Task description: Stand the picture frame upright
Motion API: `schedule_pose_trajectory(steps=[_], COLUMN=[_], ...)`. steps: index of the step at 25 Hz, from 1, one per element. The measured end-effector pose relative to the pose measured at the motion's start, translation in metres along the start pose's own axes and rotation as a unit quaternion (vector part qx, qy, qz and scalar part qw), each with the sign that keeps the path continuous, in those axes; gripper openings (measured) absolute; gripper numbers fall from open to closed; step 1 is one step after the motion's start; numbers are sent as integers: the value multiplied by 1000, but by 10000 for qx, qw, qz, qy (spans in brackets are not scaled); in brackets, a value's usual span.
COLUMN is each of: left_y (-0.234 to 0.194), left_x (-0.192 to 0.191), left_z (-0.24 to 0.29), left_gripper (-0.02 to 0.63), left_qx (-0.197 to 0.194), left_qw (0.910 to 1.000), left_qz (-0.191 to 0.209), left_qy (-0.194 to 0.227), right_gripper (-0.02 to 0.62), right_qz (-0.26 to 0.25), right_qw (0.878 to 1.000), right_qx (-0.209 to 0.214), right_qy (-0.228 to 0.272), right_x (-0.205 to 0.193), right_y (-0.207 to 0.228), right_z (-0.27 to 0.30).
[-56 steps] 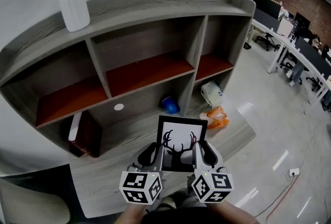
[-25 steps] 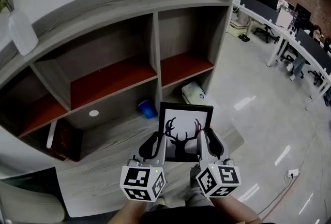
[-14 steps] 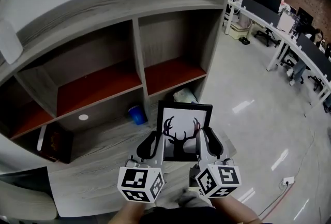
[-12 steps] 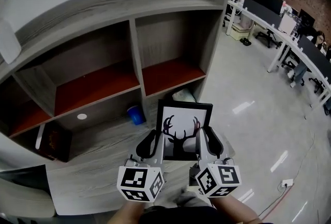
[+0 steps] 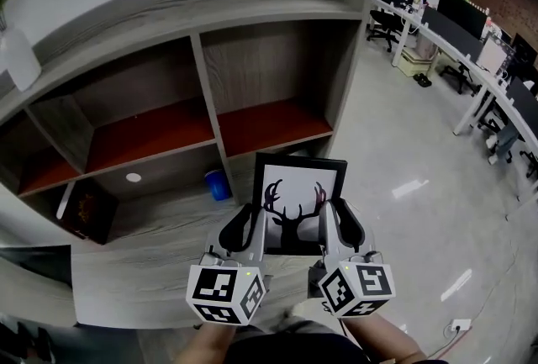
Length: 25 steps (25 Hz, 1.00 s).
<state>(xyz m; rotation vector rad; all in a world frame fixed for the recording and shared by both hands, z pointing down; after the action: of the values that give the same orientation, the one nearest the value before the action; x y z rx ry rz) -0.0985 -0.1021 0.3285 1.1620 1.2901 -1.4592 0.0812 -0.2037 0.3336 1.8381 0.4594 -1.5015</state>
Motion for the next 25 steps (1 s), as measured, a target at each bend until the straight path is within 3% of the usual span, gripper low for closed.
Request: schedule_pose_trajectory(steps=[10, 25], left_y=[6, -9], left_x=[2, 12], left_z=[-4, -15], left_gripper=[72, 72], left_qx=[338, -90], left_qw=[9994, 9992], left_qz=[-13, -164], left_qy=[20, 353], right_gripper=[83, 83], right_qz=[115, -329], right_qw=[9993, 9991], right_qx=[341, 169], right_qy=[-74, 201], right_x=[3, 20], right_y=[6, -23], right_z=[11, 2])
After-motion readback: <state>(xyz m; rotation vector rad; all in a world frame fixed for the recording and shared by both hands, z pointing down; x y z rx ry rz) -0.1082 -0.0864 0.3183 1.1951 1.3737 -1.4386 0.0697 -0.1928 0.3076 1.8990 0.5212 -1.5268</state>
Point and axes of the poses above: the fingertips, and each gripper's own axes: z forward along the fingers, y to its right, x out of its top, the point moved 10 cm from there along -z, backward along the fingers, and after that the axes turned 4 degrees about y, right-handed, at the moved point
